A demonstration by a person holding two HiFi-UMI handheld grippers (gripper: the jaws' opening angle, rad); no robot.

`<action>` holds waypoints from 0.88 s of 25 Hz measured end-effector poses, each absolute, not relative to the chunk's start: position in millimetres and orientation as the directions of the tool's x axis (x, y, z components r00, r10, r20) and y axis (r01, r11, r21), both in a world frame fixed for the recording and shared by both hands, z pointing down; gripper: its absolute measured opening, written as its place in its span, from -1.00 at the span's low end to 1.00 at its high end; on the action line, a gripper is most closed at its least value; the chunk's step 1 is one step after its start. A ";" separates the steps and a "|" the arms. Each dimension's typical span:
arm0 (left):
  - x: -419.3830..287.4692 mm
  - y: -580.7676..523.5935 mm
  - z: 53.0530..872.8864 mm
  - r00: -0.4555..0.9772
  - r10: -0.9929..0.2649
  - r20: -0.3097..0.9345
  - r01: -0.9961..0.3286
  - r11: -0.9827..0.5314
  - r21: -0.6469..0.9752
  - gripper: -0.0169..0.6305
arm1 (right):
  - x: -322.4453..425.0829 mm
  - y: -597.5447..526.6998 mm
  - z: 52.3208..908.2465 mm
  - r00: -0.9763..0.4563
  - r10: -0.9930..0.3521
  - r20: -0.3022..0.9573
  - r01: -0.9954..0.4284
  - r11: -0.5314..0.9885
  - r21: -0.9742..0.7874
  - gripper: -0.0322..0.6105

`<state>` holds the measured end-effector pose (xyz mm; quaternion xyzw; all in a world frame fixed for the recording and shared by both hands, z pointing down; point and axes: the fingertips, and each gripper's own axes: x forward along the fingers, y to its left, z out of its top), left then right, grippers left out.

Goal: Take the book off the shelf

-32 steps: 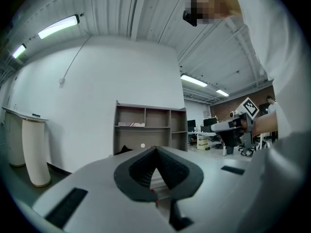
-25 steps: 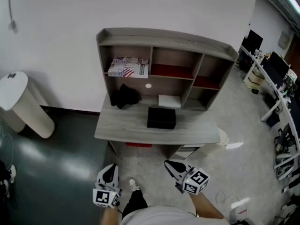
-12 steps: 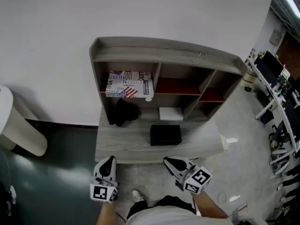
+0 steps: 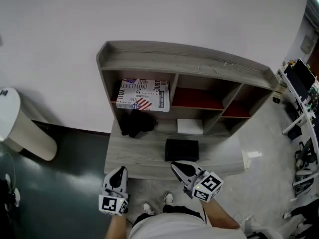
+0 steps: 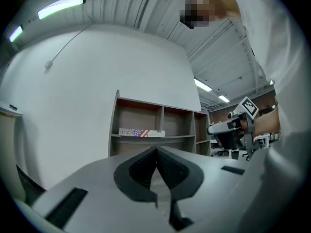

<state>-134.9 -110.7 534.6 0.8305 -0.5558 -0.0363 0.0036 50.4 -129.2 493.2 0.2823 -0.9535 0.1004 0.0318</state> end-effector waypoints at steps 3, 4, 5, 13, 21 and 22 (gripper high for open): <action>-132.2 -121.4 515.1 0.353 -0.933 -0.071 -0.936 -0.353 -0.007 -0.90 | 54.2 -154.1 484.5 -0.854 -0.512 0.093 -0.520 0.840 -0.152 -0.83; -133.5 -125.4 510.8 0.341 -0.937 -0.072 -0.940 -0.340 -0.015 -0.90 | 54.6 -161.1 481.8 -0.858 -0.507 0.080 -0.513 0.844 -0.158 -0.83; -135.3 -128.8 507.2 0.326 -0.942 -0.075 -0.945 -0.325 -0.017 -0.90 | 54.5 -166.4 479.4 -0.864 -0.500 0.066 -0.503 0.848 -0.165 -0.83; -124.7 -140.5 497.8 0.278 -0.956 -0.089 -0.960 -0.275 -0.050 -0.90 | 52.8 -207.7 471.5 -0.898 -0.440 0.008 -0.431 0.877 -0.210 -0.83; -142.8 -131.0 514.1 0.195 -0.980 -0.037 -0.981 -0.194 -0.013 -0.90 | 30.7 -242.0 471.6 -0.927 -0.376 0.002 -0.366 0.902 -0.229 -0.83; -145.0 -129.6 516.1 0.191 -0.981 -0.028 -0.982 -0.190 -0.010 -0.90 | 27.1 -246.4 472.1 -0.927 -0.375 0.003 -0.365 0.903 -0.227 -0.83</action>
